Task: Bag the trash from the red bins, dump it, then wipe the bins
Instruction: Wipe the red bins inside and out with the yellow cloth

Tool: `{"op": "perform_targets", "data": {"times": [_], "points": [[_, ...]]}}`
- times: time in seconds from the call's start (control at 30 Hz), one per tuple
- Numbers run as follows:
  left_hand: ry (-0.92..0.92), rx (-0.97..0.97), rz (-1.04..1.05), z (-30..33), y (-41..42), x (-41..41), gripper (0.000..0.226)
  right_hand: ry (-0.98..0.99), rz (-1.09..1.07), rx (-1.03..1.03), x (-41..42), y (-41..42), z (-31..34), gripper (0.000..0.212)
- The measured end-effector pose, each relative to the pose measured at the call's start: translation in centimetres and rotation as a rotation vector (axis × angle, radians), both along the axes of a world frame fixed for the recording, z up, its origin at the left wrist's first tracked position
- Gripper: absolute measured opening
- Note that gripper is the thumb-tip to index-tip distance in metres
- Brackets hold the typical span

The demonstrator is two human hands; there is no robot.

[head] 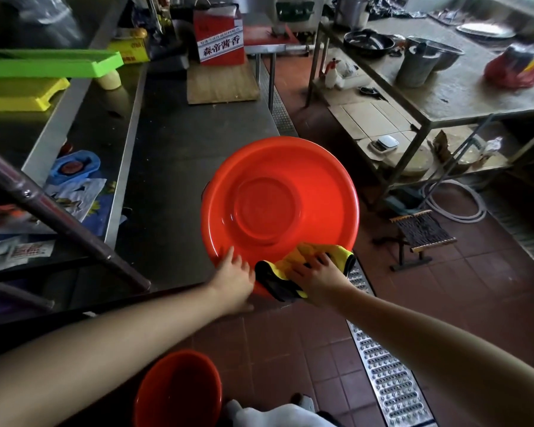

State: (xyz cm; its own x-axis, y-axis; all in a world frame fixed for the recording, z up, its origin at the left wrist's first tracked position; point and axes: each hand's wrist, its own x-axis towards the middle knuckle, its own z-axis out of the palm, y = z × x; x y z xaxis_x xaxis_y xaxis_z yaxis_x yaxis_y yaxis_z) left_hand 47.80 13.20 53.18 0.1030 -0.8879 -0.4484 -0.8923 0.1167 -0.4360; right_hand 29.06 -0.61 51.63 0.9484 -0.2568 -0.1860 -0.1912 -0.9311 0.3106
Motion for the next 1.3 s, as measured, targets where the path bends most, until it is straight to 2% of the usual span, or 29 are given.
{"op": "perform_targets", "data": {"times": [0.07,0.13,0.17,0.23,0.27,0.3,0.37,0.43,0.5,0.57,0.67,0.73,0.83,0.97,1.07,1.17,1.3], "points": [[0.122,-0.102,0.071,-1.8,-0.1,-1.3,0.084,-0.001,0.003,-0.012,-0.1,0.0,0.2,0.057],[0.167,-0.186,0.072,-2.8,-0.3,-1.5,0.078,0.032,0.002,-0.019,-0.3,-0.1,-0.1,0.061],[0.177,-0.201,0.054,-3.2,-0.4,-1.5,0.077,0.07,-0.008,0.025,-0.3,-0.2,-0.2,0.068],[0.18,-0.195,0.007,-3.8,-0.3,-1.4,0.078,0.14,-0.1,0.236,-0.1,-0.4,-0.7,0.094],[0.176,-0.198,-0.018,-4.2,-0.2,-1.4,0.079,0.156,-0.166,0.344,0.2,-0.4,-0.9,0.099],[0.17,-0.204,-0.038,-4.5,-0.1,-1.4,0.079,0.135,-0.202,0.41,0.6,-0.4,-1.1,0.098],[0.174,-0.2,-0.046,-4.8,0.0,-1.4,0.078,0.073,-0.223,0.435,1.2,-0.3,-1.8,0.082],[0.176,-0.176,-0.021,-5.1,0.1,-1.3,0.079,0.116,-0.255,0.43,1.8,-0.1,-2.6,0.07],[0.162,-0.149,-0.004,-5.0,0.1,-1.3,0.082,0.163,-0.284,0.424,2.2,0.0,-3.7,0.068],[0.13,-0.146,-0.03,-4.7,0.3,-1.6,0.083,0.149,-0.296,0.431,2.2,-0.2,-4.5,0.067],[0.05,-0.066,-0.012,-4.2,0.0,-2.7,0.071,0.139,-0.347,0.39,1.8,-1.6,-5.1,0.068],[0.029,-0.076,-0.035,-4.6,-0.3,-3.3,0.057,0.162,-0.42,0.332,1.9,-2.8,-5.4,0.069],[0.027,-0.124,-0.061,-5.1,-0.5,-4.0,0.055,0.187,-0.534,0.31,2.8,-3.2,-6.0,0.07],[0.07,-0.232,-0.046,-4.9,-1.2,-4.8,0.068,0.142,-0.708,0.526,4.8,-1.1,-7.8,0.068],[0.086,-0.241,-0.06,-4.8,-1.5,-5.0,0.068,0.103,-0.653,0.637,5.0,-0.7,-8.9,0.07],[0.015,-0.204,-0.068,-5.3,-0.9,-5.1,0.046,0.095,-0.544,0.548,3.6,-2.9,-9.5,0.072],[-0.067,-0.157,-0.125,-5.6,-0.3,-5.1,0.045,0.088,-0.633,0.408,3.1,-5.0,-10.1,0.075]]}}
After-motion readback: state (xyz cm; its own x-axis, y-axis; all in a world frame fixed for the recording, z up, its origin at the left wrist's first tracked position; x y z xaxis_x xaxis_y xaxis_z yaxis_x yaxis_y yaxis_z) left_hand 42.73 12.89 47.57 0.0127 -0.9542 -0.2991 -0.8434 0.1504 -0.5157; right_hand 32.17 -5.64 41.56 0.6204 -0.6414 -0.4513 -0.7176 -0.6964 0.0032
